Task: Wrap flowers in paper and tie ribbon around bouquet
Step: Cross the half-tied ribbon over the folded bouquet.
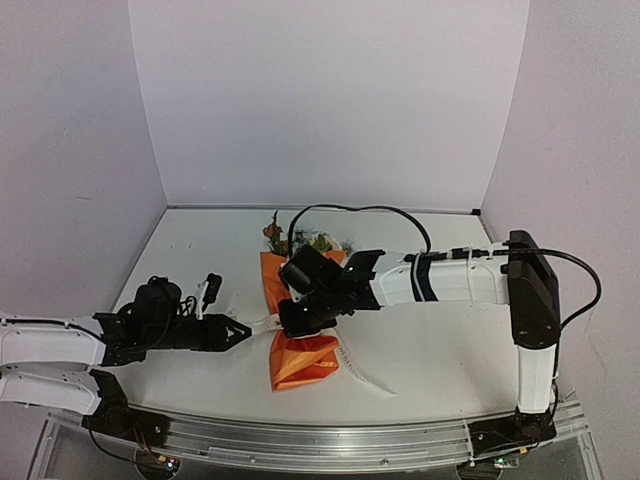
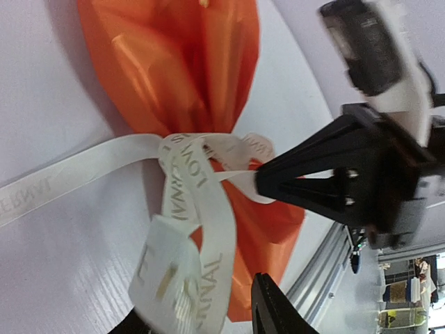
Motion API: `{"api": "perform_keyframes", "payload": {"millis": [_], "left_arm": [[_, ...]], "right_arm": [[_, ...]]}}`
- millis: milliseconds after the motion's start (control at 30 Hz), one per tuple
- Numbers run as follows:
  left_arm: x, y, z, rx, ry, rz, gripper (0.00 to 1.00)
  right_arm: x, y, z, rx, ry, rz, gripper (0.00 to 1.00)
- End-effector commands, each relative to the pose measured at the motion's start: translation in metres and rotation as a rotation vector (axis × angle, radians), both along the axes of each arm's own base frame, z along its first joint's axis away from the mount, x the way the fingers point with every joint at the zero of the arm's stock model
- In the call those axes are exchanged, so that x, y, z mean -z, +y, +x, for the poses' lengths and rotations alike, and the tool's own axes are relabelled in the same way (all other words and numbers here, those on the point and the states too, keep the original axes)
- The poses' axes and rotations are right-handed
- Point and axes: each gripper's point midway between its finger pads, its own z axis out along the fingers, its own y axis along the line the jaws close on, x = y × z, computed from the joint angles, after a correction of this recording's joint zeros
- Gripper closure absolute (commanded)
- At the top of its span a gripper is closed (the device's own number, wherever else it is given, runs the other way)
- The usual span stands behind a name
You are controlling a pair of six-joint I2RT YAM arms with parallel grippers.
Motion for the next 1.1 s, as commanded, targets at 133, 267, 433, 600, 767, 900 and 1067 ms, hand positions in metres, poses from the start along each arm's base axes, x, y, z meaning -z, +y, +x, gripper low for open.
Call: {"api": "perform_keyframes", "payload": {"millis": [133,267,433,600,767,900,1067], "left_arm": [[-0.052,0.018,-0.023,0.007,-0.089,-0.159,0.51],[-0.078,0.024,-0.023,-0.007,-0.138,-0.178,0.48],[-0.106,0.018,-0.004,-0.027,-0.184,-0.102,0.5],[-0.1,0.007,0.022,-0.035,-0.226,0.035,0.54],[-0.051,-0.027,0.048,0.068,-0.178,0.197,0.61],[-0.031,-0.045,0.068,0.111,-0.195,0.267,0.61],[-0.025,-0.061,0.079,0.17,-0.219,0.31,0.62]], "right_arm": [[0.003,0.002,0.0,0.023,-0.003,-0.01,1.0],[0.003,0.004,-0.001,0.021,-0.003,-0.009,1.0],[0.005,0.004,-0.004,0.026,0.002,-0.01,1.0],[0.006,0.001,-0.006,0.043,-0.003,-0.019,1.0],[0.009,-0.013,0.0,0.131,-0.011,-0.031,1.0],[0.012,-0.017,0.0,0.185,0.008,-0.017,1.0],[0.009,-0.018,0.001,0.208,0.006,0.012,1.0]]}}
